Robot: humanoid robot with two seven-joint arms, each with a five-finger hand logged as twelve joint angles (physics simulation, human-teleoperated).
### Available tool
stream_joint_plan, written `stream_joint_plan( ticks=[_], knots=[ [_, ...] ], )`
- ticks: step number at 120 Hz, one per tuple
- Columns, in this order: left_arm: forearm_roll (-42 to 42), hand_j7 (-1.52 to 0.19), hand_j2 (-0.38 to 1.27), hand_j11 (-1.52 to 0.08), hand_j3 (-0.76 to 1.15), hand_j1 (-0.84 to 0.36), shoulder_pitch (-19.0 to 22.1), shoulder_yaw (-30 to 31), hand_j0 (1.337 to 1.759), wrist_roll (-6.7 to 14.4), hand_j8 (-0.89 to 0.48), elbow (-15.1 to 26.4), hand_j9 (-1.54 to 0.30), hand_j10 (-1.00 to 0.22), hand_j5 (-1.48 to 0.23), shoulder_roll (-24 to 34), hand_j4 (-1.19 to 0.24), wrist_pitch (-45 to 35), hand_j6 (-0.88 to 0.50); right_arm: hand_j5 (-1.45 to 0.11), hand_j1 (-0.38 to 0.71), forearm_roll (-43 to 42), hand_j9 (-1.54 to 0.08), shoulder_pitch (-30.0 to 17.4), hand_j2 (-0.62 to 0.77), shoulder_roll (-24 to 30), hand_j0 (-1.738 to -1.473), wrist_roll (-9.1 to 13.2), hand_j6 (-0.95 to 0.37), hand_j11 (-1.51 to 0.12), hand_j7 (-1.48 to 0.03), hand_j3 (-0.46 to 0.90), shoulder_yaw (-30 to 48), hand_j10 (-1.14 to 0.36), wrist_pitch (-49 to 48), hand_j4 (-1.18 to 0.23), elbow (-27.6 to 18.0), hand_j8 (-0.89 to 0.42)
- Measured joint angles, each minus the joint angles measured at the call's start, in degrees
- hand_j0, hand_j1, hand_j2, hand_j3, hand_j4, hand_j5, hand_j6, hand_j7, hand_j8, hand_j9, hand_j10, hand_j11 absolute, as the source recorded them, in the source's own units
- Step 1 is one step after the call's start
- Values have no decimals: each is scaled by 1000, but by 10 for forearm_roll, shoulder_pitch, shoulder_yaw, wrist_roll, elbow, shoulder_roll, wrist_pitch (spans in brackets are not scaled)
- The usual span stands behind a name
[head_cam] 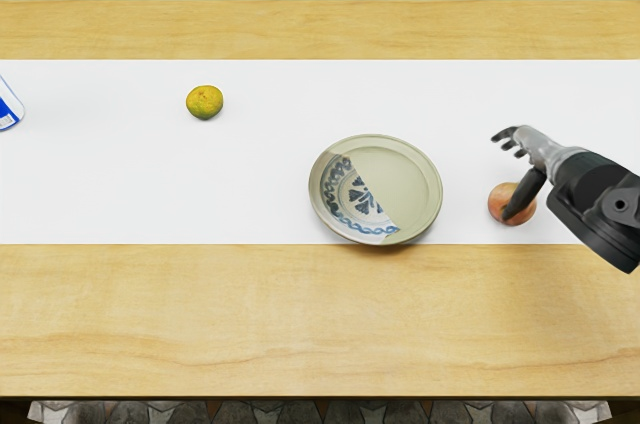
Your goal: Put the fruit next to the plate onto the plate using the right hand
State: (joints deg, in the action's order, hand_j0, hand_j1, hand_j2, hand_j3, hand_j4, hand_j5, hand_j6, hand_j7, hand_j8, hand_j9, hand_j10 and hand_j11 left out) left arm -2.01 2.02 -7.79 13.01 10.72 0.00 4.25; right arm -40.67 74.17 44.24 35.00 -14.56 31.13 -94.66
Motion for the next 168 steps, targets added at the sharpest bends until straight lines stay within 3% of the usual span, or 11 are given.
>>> stream_joint_plan(
  ticks=[22, 56, 118, 146, 168],
  knots=[
    [0, 0, 0, 0, 0, 349, 0, 0, 1658, 0, 0, 0, 0, 0, 0, 0, 0, 0, 0, -414, 31, -1, -414, -11, -61, -2, -1658, 0, -322, -414, -413, 0, 1, -320, 5, -320, 0, -321],
    [0, 0, 0, 0, 0, 349, 0, 0, 1658, 0, 0, 0, 0, 0, 0, 0, 0, 0, 0, -458, 71, -1, -458, -25, -67, -3, -1658, 0, -355, -457, -457, 0, 4, -354, 6, -354, 0, -354],
    [0, 0, 0, 0, 0, 349, 0, 0, 1658, 0, 0, 0, 0, 0, 0, 0, 0, 0, 0, -476, 88, -1, -476, -41, -70, -3, -1658, 0, -369, -476, -476, 0, 7, -368, 7, -368, 3, -368],
    [0, 0, 0, 0, 0, 349, 0, 0, 1658, 0, 0, 0, 0, 0, 0, 0, 0, 0, 0, -570, 175, -2, -574, -44, -58, -3, -1658, 0, -458, -574, -572, -1, 8, -442, 6, -443, 4, -357],
    [0, 0, 0, 0, 0, 349, 0, 0, 1658, 0, 0, 0, 0, 0, 0, 0, 0, 0, 0, -591, 213, -8, -621, -54, -44, -4, -1653, 2, -392, -642, -618, 0, 17, -405, 6, -506, 4, -319]
  ],
)
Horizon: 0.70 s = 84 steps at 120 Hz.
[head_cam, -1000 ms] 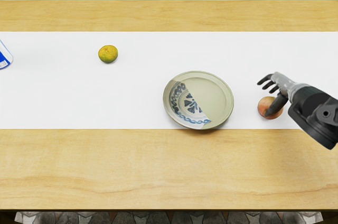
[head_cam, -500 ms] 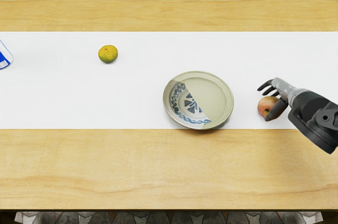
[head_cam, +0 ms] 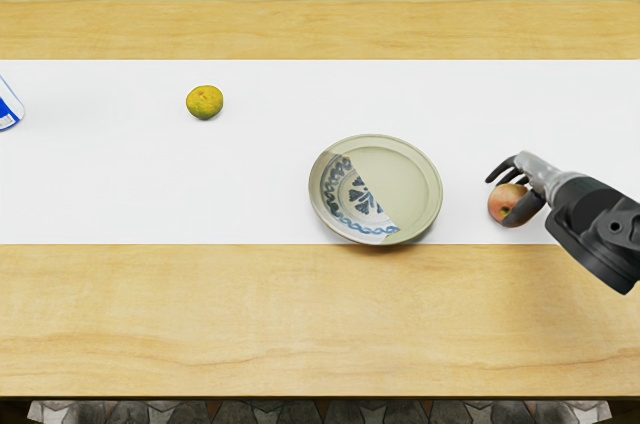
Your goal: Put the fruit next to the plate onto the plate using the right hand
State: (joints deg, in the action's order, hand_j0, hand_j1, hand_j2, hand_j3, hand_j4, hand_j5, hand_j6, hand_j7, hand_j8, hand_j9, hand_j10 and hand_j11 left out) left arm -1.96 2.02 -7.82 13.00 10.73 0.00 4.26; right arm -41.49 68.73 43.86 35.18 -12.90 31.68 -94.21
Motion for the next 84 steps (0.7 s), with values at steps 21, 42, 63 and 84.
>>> stream_joint_plan(
  ticks=[21, 42, 63, 84],
  knots=[
    [0, 0, 0, 0, 0, 349, 0, 0, 1658, 0, 0, 0, 0, 0, 0, 0, 0, 0, 0, -589, 275, -3, -642, -6, 133, 0, -1650, -1, -403, -669, -635, -3, 4, -394, 0, -538, 0, -280],
    [0, 0, 0, 0, 0, 349, 0, 0, 1658, 0, 0, 0, 0, 0, 0, 0, 0, 0, 0, -613, 252, -3, -655, -10, 41, -1, -1648, -1, -397, -675, -670, -3, 5, -399, 0, -572, 1, -271],
    [0, 0, 0, 0, 0, 349, 0, 0, 1658, 0, 0, 0, 0, 0, 0, 0, 0, 0, 0, -651, 231, -2, -702, -11, 40, -1, -1646, -1, -374, -722, -725, -1, 7, -407, 0, -624, 2, -268],
    [0, 0, 0, 0, 0, 349, 0, 0, 1658, 0, 0, 0, 0, 0, 0, 0, 0, 0, 0, -746, 207, 8, -768, -14, 224, 0, -1651, -1, -484, -777, -773, 0, 38, -478, 0, -621, 6, -374]
  ],
)
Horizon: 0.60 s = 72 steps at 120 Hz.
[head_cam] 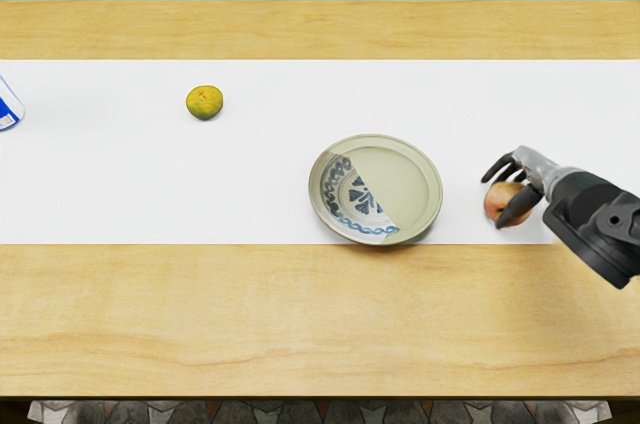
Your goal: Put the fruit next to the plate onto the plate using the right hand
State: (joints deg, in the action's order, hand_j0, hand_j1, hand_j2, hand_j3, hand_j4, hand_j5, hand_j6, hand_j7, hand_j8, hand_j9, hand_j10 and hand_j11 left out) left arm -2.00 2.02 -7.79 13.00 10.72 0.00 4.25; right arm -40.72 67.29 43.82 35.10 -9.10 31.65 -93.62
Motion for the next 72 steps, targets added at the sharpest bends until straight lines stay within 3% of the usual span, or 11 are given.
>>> stream_joint_plan(
  ticks=[37, 72],
  knots=[
    [0, 0, 0, 0, 0, 349, 0, 0, 1658, 0, 0, 0, 0, 0, 0, 0, 0, 0, 0, -815, 176, 4, -813, 0, 185, -4, -1653, 1, -493, -809, -800, 1, 82, -473, -3, -609, 10, -374],
    [0, 0, 0, 0, 0, 349, 0, 0, 1658, 0, 0, 0, 0, 0, 0, 0, 0, 0, 0, -853, 170, 7, -849, 3, 178, -48, -1655, 0, -479, -844, -819, 1, 134, -463, -6, -608, 10, -352]
  ],
)
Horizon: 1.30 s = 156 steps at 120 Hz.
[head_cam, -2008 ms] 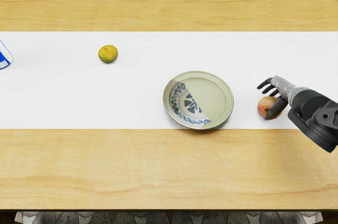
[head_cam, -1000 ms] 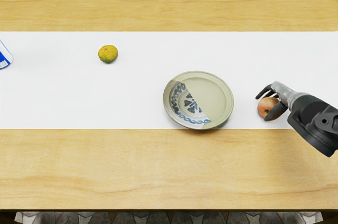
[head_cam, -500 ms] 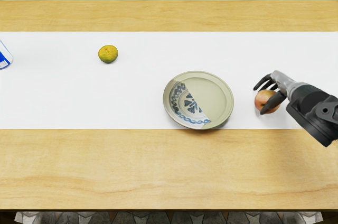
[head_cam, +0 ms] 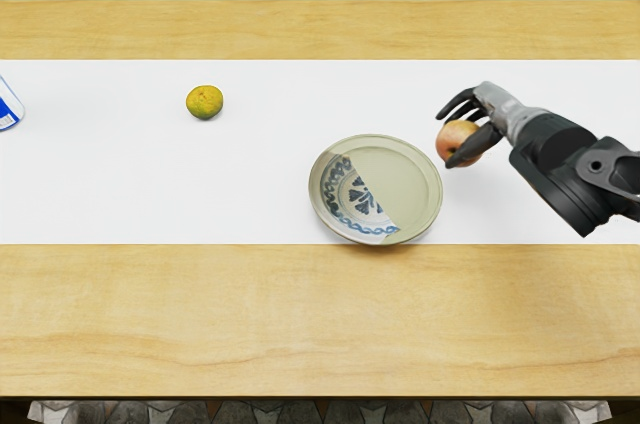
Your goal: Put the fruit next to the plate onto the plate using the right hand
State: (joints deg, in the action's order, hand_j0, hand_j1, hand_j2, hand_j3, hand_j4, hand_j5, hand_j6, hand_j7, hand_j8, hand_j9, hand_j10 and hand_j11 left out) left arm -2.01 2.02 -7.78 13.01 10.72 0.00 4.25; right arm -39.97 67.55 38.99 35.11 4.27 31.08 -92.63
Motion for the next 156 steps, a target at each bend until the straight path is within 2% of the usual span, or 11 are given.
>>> stream_joint_plan(
  ticks=[38, 64, 65, 76, 81, 95, 109, 132, 156],
  knots=[
    [0, 0, 0, 0, 0, 349, 0, 0, 1658, 0, 0, 0, 0, 0, 0, 0, 0, 0, 0, -916, 162, 2, -906, -8, 169, -59, -1655, 0, -466, -890, -858, 1, 13, -438, 0, -624, 0, -327],
    [0, 0, 0, 0, 0, 349, 0, 0, 1658, 0, 0, 0, 0, 0, 0, 0, 0, 0, 0, -947, 167, 1, -934, -33, 193, -102, -1654, 1, -458, -904, -878, 1, 12, -427, 0, -634, 16, -314],
    [0, 0, 0, 0, 0, 349, 0, 0, 1658, 0, 0, 0, 0, 0, 0, 0, 0, 0, 0, -948, 162, 1, -935, -34, 153, -104, -1654, 1, -458, -905, -879, 1, 12, -426, 0, -634, 17, -314],
    [0, 0, 0, 0, 0, 349, 0, 0, 1658, 0, 0, 0, 0, 0, 0, 0, 0, 0, 0, -941, 110, -1, -936, -39, 83, -114, -1654, 0, -477, -914, -879, 1, 11, -460, 0, -639, 24, -343],
    [0, 0, 0, 0, 0, 349, 0, 0, 1658, 0, 0, 0, 0, 0, 0, 0, 0, 0, 0, -868, 101, -2, -865, -40, 85, -115, -1654, 0, -462, -848, -815, 0, 13, -445, 1, -596, 26, -343],
    [0, 0, 0, 0, 0, 349, 0, 0, 1658, 0, 0, 0, 0, 0, 0, 0, 0, 0, 0, -506, -80, -5, -505, -37, 46, -111, -1656, -1, -274, -495, -477, 0, 19, -264, 0, -349, 27, -207],
    [0, 0, 0, 0, 0, 349, 0, 0, 1658, 0, 0, 0, 0, 0, 0, 0, 0, 0, 0, -301, -184, -5, -300, -38, 25, -95, -1657, -1, -167, -295, -284, 0, 54, -161, -29, -209, 20, -129],
    [0, 0, 0, 0, 0, 349, 0, 0, 1658, 0, 0, 0, 0, 0, 0, 0, 0, 0, 0, -141, -264, 14, -141, -61, 7, -86, -1658, -1, -84, -138, -134, 0, 163, -81, -124, -100, 4, -69],
    [0, 0, 0, 0, 0, 349, 0, 0, 1658, 0, 0, 0, 0, 0, 0, 0, 0, 0, 0, -80, -292, 94, -80, -170, -1, -91, -1658, -1, -53, -79, -78, 0, 332, -52, -314, -59, 3, -47]
  ],
)
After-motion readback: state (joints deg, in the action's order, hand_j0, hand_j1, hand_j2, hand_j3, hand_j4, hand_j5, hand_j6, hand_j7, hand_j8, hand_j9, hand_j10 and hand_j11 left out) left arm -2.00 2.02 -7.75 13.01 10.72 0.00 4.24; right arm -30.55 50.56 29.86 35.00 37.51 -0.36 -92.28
